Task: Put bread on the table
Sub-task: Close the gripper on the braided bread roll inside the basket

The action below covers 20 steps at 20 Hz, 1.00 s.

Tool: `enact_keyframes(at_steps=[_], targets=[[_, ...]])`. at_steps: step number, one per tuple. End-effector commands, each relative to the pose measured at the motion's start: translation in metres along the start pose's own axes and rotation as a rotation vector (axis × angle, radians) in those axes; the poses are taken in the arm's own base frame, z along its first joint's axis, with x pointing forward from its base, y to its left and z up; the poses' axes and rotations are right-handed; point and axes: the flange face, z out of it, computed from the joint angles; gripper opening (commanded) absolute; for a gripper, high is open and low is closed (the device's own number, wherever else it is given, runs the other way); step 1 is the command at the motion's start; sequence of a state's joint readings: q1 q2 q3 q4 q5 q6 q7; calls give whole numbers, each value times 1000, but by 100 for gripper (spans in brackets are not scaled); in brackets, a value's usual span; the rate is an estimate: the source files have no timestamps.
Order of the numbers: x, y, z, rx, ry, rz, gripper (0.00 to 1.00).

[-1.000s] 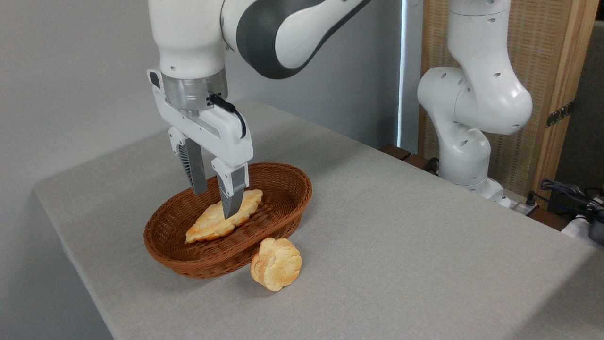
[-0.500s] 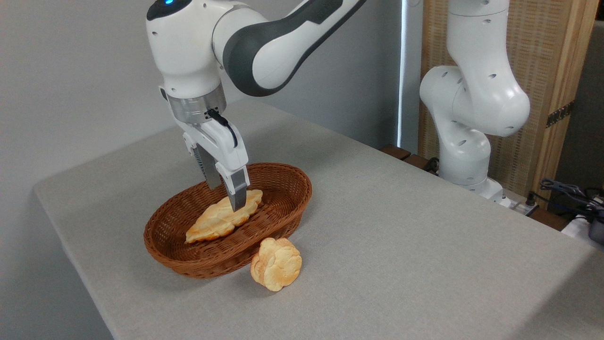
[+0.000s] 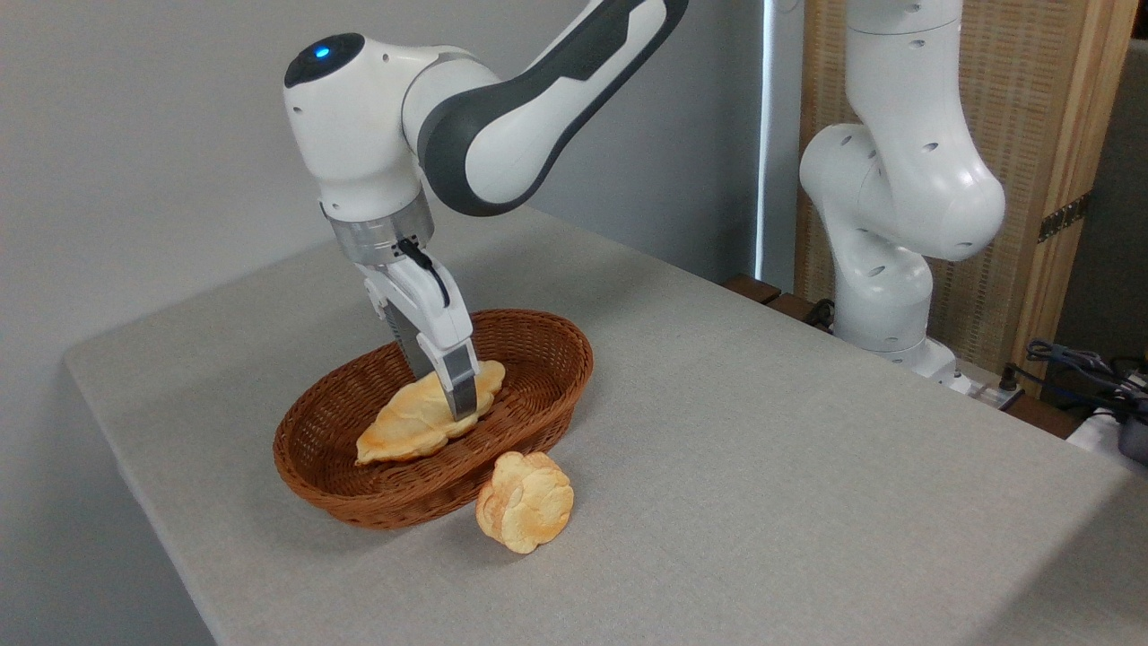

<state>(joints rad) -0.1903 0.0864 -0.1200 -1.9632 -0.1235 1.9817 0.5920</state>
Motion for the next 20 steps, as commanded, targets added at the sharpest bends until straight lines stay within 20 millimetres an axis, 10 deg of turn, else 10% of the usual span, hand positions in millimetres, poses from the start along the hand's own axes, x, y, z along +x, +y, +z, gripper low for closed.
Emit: enact_keyframes(at_steps=[1,5,7,10,20], targets=[[3,-3,8,26,4,6,100],[4,-4,10,28,4,8,82],[4,-4,10,30,3,9,43],[2,-6,9,30,3,27,15],[-1,-10,2,37,14,25,11]])
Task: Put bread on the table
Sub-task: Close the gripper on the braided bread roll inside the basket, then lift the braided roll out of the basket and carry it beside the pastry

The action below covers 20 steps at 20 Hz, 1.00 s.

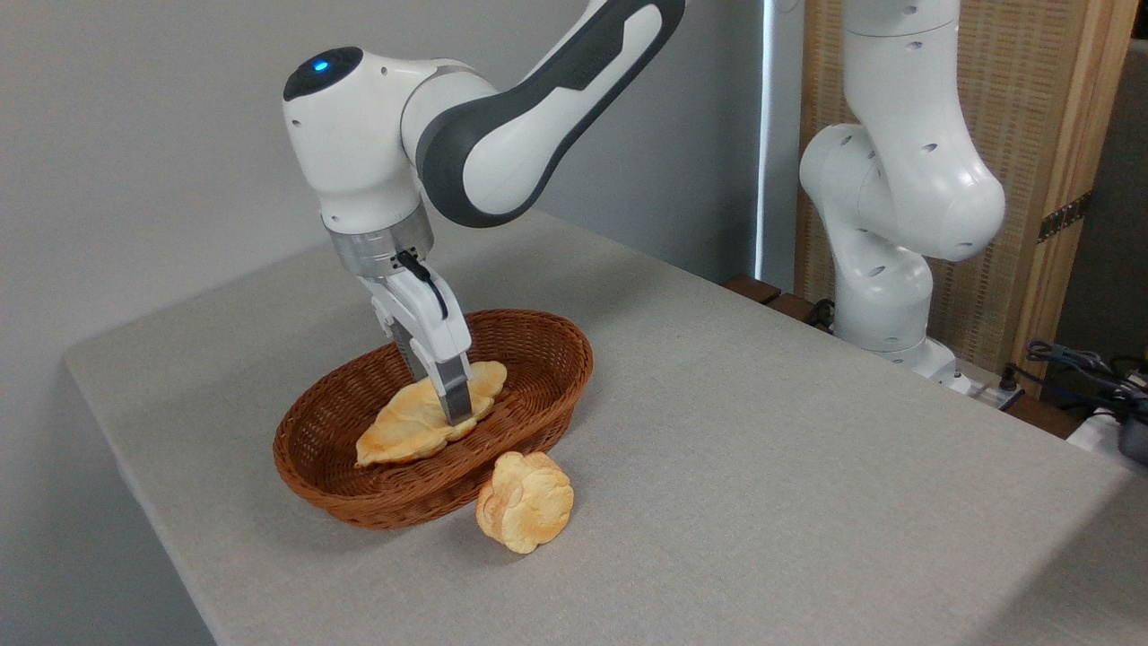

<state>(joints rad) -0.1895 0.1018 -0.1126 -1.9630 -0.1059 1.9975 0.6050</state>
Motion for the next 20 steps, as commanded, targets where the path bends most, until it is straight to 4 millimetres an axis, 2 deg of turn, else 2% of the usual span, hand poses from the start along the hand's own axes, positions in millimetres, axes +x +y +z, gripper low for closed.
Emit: enact_keyframes(at_steps=[1,5,15,18,20], targets=[[-1,-4,-6,25,22,13,11],[-2,-4,-12,29,33,9,11],[1,2,-68,75,120,-8,12],[-15,7,-93,77,117,-20,12],[-46,-11,-112,65,103,-71,14]])
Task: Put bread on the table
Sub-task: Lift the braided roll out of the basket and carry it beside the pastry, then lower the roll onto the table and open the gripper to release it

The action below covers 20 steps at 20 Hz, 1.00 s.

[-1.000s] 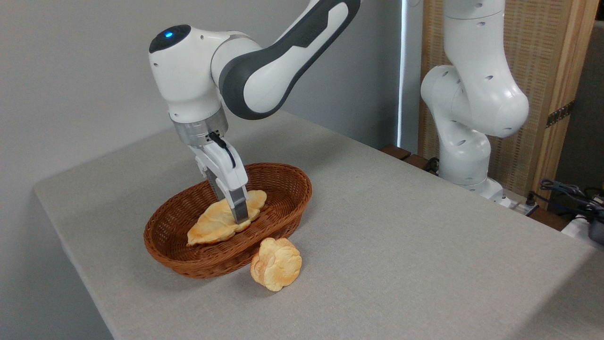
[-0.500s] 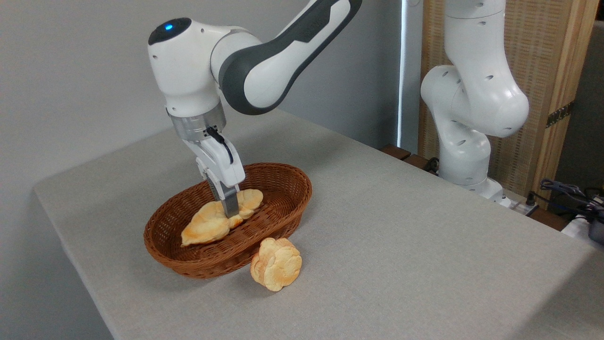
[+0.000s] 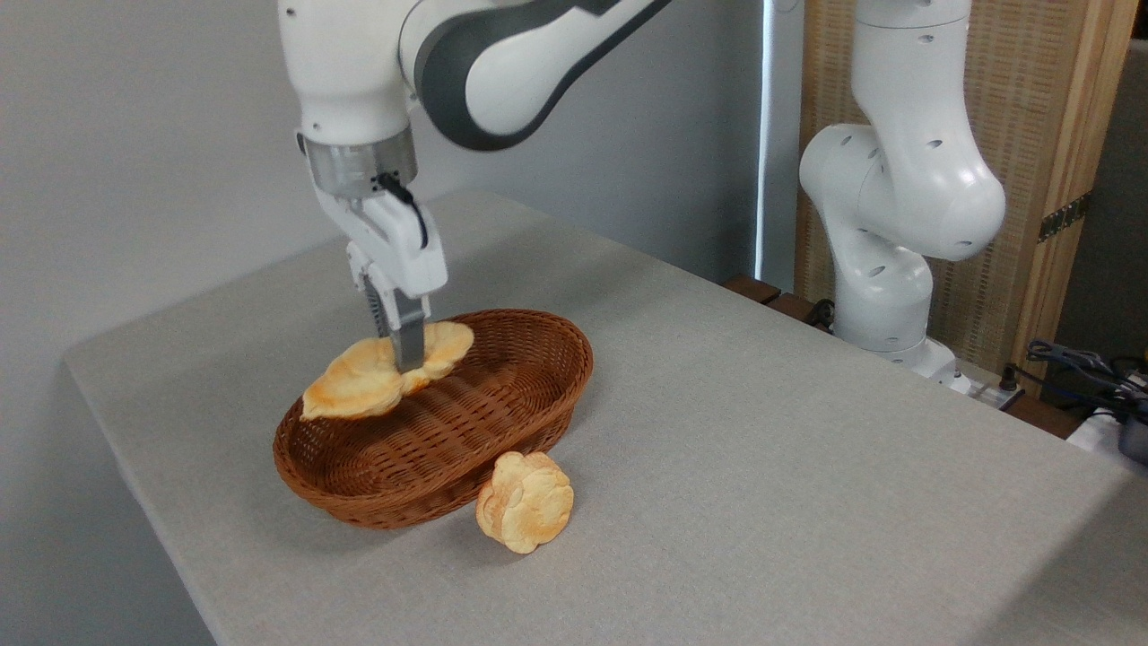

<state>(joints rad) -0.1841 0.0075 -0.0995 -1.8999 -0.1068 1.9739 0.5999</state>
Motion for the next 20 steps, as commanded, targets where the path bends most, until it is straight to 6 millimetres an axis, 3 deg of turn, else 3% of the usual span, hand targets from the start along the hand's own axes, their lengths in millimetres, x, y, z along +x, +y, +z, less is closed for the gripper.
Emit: enact_keyframes(at_steps=[1,4,7,12,13,17,18,20], targets=[[-48,-27,-43,-8,-5,-88,15],[-81,-54,-63,-1,9,-160,16],[-116,-82,-66,-21,-18,-212,19],[-175,-126,-54,-61,-39,-178,23],[-187,-133,-50,-70,-41,-177,32],[-195,-141,-36,-87,-57,-153,42],[-194,-142,-34,-85,-58,-154,65],[-194,-143,-31,-86,-61,-154,69]])
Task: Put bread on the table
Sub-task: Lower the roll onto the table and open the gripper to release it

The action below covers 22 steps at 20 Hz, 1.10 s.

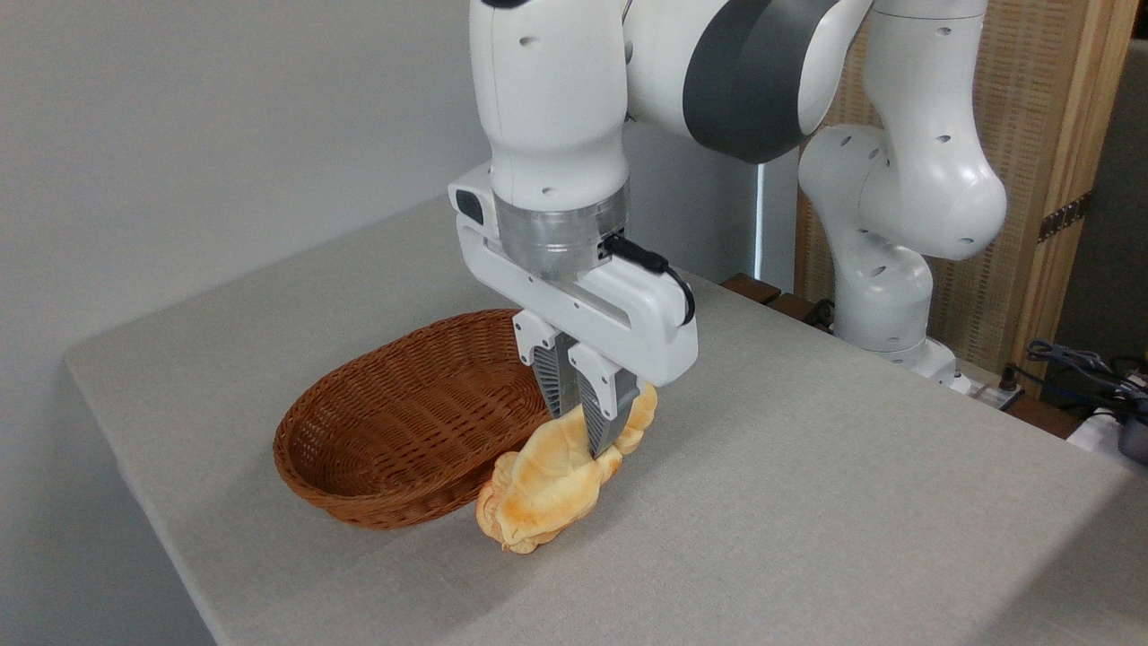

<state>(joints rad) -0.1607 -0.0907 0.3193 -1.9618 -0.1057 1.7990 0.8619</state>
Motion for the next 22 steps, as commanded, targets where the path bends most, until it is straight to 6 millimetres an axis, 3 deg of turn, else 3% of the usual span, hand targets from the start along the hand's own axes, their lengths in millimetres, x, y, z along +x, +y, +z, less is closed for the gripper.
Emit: enact_keyframes(at_steps=[1,3,20,22], targets=[[4,-1,5,-2,-16,19,70],[4,-1,7,-4,-19,19,78],[6,-2,5,4,-11,18,78],[9,0,-1,10,1,23,84]])
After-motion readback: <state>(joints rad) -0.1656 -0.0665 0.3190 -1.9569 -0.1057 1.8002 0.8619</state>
